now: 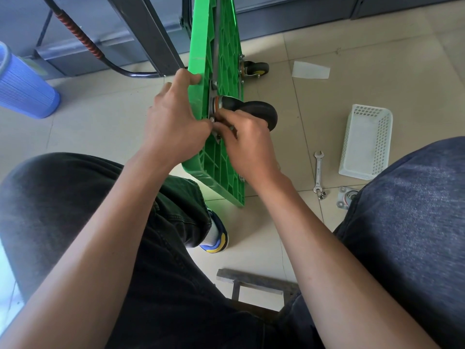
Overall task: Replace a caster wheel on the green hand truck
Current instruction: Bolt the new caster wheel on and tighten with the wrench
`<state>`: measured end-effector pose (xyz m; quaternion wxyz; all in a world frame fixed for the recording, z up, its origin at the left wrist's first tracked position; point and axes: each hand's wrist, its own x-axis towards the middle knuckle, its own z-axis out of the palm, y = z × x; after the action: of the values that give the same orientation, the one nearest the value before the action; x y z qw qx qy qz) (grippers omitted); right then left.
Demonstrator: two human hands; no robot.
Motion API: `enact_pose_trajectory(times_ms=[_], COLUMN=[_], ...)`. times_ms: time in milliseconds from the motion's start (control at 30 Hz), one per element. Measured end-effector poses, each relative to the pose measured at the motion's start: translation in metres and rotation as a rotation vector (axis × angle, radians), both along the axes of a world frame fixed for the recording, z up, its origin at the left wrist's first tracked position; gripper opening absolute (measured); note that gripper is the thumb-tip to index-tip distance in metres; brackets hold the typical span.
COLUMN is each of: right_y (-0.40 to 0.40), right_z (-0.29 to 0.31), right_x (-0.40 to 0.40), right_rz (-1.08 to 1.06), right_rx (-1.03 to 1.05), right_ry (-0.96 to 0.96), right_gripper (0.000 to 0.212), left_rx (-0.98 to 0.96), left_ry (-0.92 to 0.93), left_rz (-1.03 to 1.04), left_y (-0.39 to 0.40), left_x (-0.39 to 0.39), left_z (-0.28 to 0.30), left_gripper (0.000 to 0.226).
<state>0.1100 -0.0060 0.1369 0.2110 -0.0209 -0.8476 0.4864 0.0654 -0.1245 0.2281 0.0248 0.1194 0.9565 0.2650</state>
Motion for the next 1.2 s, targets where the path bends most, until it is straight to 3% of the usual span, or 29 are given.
enact_pose_trajectory(times_ms=[267,367,500,800,1200], right_y=[-0.0003,0.0021,0.0017,0.0027,0.0024], right_z=[0.0027,0.0039,0.0020,-0.0020,0.0024], right_x=[-0.0037,-0.0021,0.0035,0.0002,-0.0013], right_rz=[-0.025,-0.028,-0.027,0.032,-0.031], right_rx=[0.059,0.043,-0.011,-0.008,0.084], right_ry=[-0.056,-0.082,-0.081,0.019,-0.032], right_gripper=[0.036,0.034,0.016,0.021,0.022], left_rx=[-0.039,-0.046,-0.049,-0.035,-0.041], left_ry=[0.005,0.001,0.001,-0.008,-0.007], left_rz=[0.014,0.021,0.028,0.038,0.038], left_y=[0.0026,0.0034,0.0031,0.0027,0.0033], left_x=[-0.0012,-0.0012,-0.0008,-0.0009,-0.0007], left_z=[0.0008,0.0012,0.0011,0.0013,0.0021], left_gripper=[0.065,0.066,0.066,0.066,0.067])
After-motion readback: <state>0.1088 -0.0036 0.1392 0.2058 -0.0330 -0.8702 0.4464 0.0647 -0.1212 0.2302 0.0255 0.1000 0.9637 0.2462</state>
